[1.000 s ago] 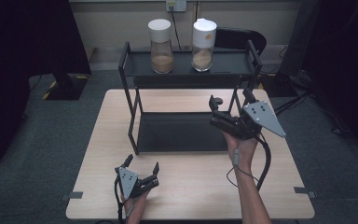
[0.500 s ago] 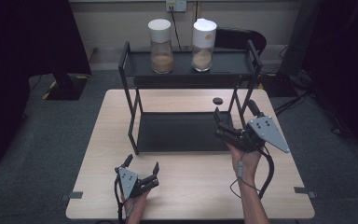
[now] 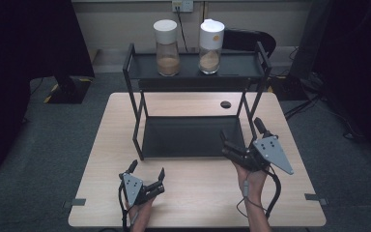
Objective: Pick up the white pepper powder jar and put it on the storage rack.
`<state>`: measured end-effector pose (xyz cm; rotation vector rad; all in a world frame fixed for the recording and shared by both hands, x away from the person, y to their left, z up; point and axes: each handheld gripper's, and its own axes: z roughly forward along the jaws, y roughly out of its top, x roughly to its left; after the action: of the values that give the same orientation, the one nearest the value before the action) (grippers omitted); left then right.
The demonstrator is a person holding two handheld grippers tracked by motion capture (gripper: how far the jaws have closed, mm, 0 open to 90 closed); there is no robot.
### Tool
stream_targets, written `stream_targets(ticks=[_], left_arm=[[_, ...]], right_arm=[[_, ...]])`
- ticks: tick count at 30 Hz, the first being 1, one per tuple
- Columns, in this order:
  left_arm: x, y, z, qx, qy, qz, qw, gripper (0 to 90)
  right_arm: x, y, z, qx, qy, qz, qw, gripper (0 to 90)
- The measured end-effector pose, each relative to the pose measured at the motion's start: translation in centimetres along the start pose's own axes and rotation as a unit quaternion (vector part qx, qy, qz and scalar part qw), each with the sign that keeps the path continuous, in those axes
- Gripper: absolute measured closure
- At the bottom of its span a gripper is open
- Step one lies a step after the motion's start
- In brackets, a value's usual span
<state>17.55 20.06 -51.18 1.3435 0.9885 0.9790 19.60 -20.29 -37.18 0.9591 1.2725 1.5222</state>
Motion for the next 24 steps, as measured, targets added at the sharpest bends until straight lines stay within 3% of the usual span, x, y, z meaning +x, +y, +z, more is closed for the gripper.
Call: stream_targets(ticks=[12,24], left_arm=[[0.0,0.0,0.0,0.000,0.000,0.000,1.0000,2.2],[0.0,0.0,0.0,0.000,0.000,0.000,1.0000,2.2]], right_arm=[[0.5,-2.0,-1.5,0.008,-0.002,-0.006,0.9999,0.0],[0.5,-3.7,-2.7,0.024,-0.007,0.005,0.9997,0.0]])
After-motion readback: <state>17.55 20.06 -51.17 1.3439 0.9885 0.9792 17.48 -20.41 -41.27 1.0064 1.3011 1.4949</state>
